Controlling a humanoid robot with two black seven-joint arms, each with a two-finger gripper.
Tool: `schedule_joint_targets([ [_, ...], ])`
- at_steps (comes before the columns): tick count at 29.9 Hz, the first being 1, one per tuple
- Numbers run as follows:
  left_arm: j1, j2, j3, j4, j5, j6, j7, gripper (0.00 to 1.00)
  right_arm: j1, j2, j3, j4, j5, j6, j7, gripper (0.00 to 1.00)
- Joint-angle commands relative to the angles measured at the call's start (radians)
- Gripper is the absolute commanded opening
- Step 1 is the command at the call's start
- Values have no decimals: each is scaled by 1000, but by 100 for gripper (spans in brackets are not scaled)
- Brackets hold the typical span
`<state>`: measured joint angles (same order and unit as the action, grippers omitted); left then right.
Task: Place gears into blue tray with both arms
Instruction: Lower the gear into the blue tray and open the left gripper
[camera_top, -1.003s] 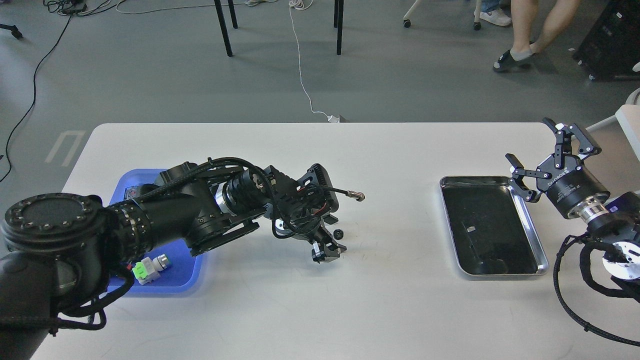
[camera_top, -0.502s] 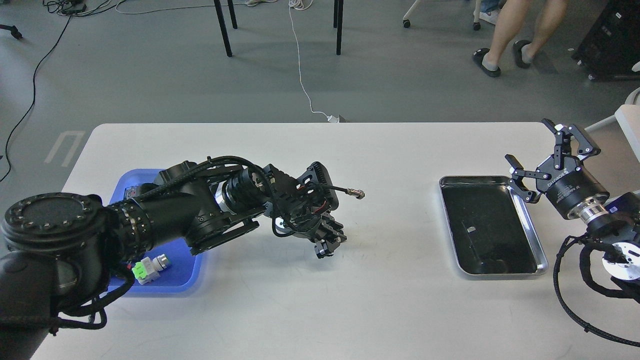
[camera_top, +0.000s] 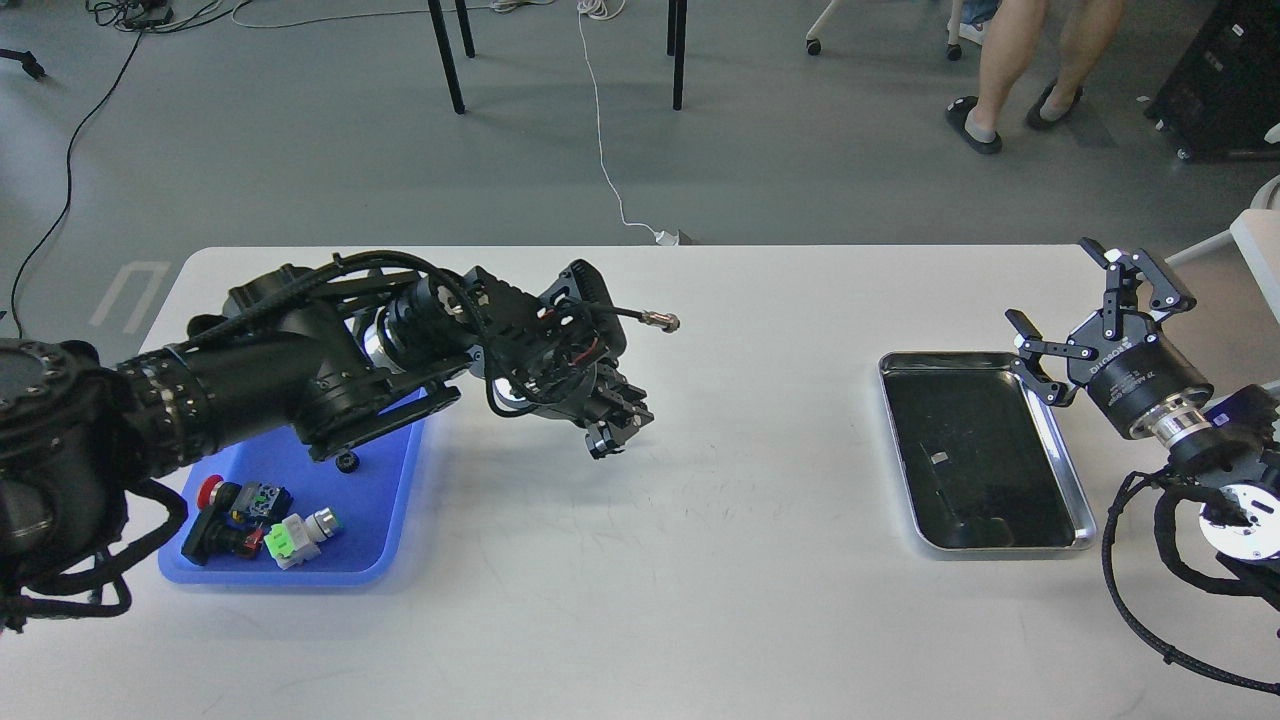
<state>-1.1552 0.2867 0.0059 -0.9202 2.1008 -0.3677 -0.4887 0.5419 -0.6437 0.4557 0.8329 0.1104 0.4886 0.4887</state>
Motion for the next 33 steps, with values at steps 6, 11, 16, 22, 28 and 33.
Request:
schedule_joint_targets([
  [6, 77, 350, -36, -126, -77, -2, 0, 16, 1, 21, -3, -1, -5, 0, 0, 98],
  [11, 185, 472, -95, -144, -79, 4, 0, 17, 1, 22, -5, 0, -6, 0, 0, 98],
  [16, 288, 540, -167, -141, -79, 6, 0, 17, 1, 22, -12, -2, -6, 0, 0, 98],
  [22, 365, 560, -222, -129, -74, 6, 0, 18, 1, 42, -12, -6, -6, 0, 0, 98],
  [28, 373, 554, -222, -86, -65, 22, 0, 21, 1, 44, -12, -6, -6, 0, 0, 98],
  [33, 374, 548, -218, -68, -64, 55, 0, 21, 3, 44, -8, -8, -6, 0, 0, 98],
])
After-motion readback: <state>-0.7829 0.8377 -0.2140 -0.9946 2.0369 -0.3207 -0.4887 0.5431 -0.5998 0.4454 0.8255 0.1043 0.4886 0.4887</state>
